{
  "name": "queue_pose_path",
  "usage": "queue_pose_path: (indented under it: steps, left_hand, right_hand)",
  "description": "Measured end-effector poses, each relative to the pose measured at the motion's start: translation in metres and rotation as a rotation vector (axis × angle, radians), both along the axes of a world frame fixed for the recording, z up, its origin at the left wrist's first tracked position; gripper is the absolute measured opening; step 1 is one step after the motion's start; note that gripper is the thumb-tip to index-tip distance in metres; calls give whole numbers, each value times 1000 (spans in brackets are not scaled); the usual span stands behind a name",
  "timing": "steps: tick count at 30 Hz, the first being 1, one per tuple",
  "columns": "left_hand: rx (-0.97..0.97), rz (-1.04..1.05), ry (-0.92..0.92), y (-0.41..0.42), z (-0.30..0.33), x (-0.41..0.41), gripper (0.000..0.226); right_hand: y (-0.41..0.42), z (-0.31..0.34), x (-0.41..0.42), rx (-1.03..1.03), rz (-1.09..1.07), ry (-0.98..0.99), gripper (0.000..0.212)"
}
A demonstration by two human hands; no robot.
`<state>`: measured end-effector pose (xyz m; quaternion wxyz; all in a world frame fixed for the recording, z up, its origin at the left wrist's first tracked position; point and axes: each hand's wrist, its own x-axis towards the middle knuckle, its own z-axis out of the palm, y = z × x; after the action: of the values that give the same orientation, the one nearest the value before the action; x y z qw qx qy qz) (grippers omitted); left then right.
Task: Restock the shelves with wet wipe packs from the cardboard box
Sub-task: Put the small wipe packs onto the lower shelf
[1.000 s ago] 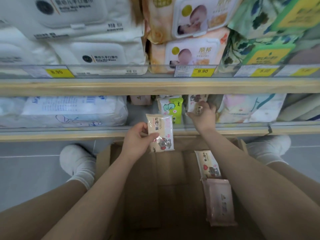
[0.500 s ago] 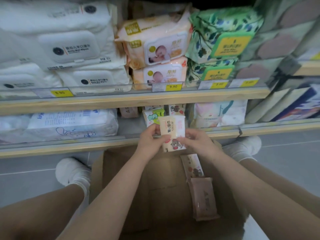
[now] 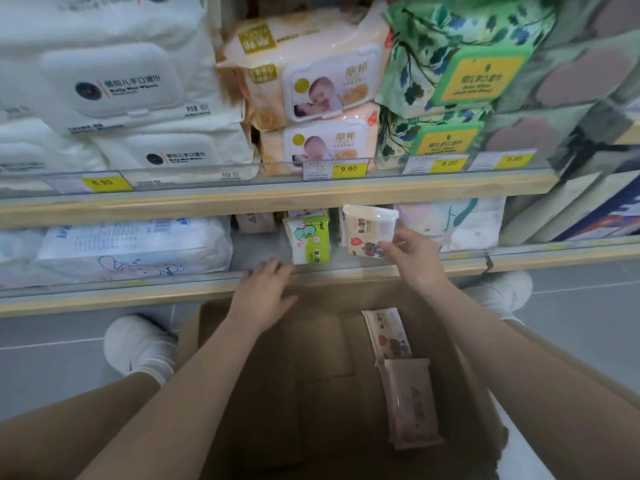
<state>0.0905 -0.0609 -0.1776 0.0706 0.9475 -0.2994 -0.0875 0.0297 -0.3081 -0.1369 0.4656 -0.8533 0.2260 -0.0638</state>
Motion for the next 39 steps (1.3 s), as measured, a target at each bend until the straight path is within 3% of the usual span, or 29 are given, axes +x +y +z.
queue_pose_path:
  steps: [5,12,20,27,33,36,39]
  left_hand:
    - [93,-5,15,6,-29,4,39]
    - [11,-56,-148,10,-46,8,22]
    - [6,-48,-116,12,-49,9,20]
    - [92,42,67,-2,-25,2,34]
    - [-205,-8,61,-39,4,-33,32]
    - [-335,-53,157,-62,9,-61,26]
    - [-340,-36,332,-82,-8,-92,23]
  right_hand:
    - [-4,-36,40,-94,-14,93,25]
    - [2,-73,76,3,-262,260,30]
    - [13,-65,65,-59,-183,267,21]
    - [5,-17,3,-5,-72,180,33]
    - [-16,-10,-91,-88,-129,155,25]
    - [-24,-24,-133,-53,-167,184,20]
    - [-26,-51,-163,-109,-242,242,23]
